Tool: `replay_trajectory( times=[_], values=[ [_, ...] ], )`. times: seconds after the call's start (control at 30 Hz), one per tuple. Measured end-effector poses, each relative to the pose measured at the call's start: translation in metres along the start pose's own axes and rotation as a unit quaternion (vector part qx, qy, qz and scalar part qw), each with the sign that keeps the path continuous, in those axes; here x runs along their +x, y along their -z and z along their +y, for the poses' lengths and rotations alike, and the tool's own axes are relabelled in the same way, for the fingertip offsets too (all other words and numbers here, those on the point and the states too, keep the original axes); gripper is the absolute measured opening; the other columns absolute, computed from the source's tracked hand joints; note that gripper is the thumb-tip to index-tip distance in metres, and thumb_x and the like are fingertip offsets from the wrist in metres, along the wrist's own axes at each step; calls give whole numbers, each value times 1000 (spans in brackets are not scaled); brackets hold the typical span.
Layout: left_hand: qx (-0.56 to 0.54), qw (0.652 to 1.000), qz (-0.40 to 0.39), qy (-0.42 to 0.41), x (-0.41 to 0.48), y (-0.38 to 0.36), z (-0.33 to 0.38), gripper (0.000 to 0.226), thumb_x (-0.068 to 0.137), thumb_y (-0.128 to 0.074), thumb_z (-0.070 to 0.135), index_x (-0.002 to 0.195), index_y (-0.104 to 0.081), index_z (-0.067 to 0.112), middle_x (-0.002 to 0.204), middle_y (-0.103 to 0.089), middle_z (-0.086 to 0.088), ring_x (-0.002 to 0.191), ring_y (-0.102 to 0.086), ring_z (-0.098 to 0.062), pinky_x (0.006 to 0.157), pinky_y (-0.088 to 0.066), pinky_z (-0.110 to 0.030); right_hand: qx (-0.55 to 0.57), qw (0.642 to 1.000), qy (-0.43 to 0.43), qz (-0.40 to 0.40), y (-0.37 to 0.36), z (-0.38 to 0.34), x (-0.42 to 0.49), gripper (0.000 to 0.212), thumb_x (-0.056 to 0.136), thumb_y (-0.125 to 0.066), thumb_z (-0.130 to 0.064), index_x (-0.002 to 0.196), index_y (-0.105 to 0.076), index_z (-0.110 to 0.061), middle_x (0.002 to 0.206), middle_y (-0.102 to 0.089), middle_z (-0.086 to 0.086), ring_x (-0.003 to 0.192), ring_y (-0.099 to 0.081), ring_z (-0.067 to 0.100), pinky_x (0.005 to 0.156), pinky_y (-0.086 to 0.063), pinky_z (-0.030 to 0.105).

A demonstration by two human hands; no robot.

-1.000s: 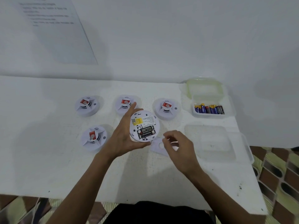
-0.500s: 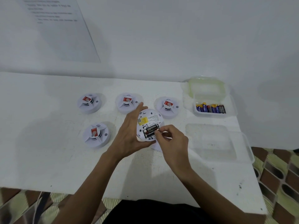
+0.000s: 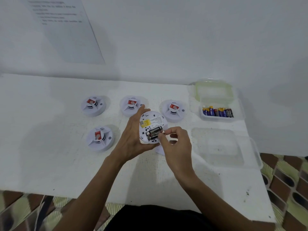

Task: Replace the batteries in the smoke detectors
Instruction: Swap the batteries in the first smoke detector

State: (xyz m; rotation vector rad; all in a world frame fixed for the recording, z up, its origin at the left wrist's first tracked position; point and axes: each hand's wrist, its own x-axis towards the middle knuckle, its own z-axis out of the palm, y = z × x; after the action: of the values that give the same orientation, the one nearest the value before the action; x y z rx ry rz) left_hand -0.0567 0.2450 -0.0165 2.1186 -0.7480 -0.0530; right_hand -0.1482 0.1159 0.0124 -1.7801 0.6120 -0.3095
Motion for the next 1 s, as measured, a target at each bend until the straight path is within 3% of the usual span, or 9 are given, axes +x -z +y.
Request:
replay_trajectory(
  times=[0.1,0.2,0.3,0.43,0.6,0.73,0.9,1.0],
  values=[
    [15,1000,0,-6,1,-1,3,115,63,-74,59,147,-4,26,150,-30,0,135,-26,-4,107,-15,-5,-4,999,48,16,0,3,-2,14,87,-71,-21,91,-58,-19,92,-62,-9,90,-58,10,70,-44,9],
    [11,1000,2,-16,0,-1,7,116,63,-77,55,148,0,33,149,-29,7,135,-27,-5,107,-19,-7,32,997,66,13,7,4,-2,11,87,-71,-17,88,-61,-18,85,-64,-13,83,-60,6,71,-46,10],
    [-1,1000,1,-19,0,-1,10,118,62,-78,55,147,2,37,148,-24,15,138,-27,-8,110,-25,-19,82,994,64,13,26,4,3,10,87,-70,-7,87,-62,-13,84,-67,-6,81,-64,8,74,-53,19],
    [-9,1000,-5,-22,-1,1,14,121,61,-85,44,150,-6,20,147,-26,13,137,-31,-11,110,-35,-33,130,990,44,19,71,7,21,13,85,-70,0,85,-62,-10,83,-69,-3,80,-68,14,74,-58,30],
    [19,999,-13,-26,-2,1,13,121,61,-83,49,150,-7,15,150,-26,6,139,-27,-10,112,-28,-23,-19,998,56,-32,135,17,43,9,85,-70,-3,88,-64,-9,87,-70,0,78,-70,20,72,-57,30],
    [12,1000,-10,-17,-6,0,12,122,61,-80,52,150,-5,15,146,-15,32,138,-21,3,107,-21,-7,-133,989,26,-61,163,34,53,11,86,-71,-10,85,-65,-19,88,-70,-7,76,-70,13,60,-45,10],
    [9,1000,-7,-1,-11,-3,9,121,62,-77,54,150,-7,10,142,-11,42,134,-14,15,103,-15,-1,-243,962,-8,-126,162,58,60,14,84,-71,-11,80,-65,-23,84,-71,-4,72,-70,10,56,-48,18],
    [8,1000,-8,8,-9,-4,8,122,61,-77,54,150,-6,10,141,-9,44,133,-10,18,102,-14,1,-286,944,-21,-161,155,67,64,11,86,-70,-12,83,-67,-22,85,-70,-2,74,-67,10,64,-55,23]
  ],
)
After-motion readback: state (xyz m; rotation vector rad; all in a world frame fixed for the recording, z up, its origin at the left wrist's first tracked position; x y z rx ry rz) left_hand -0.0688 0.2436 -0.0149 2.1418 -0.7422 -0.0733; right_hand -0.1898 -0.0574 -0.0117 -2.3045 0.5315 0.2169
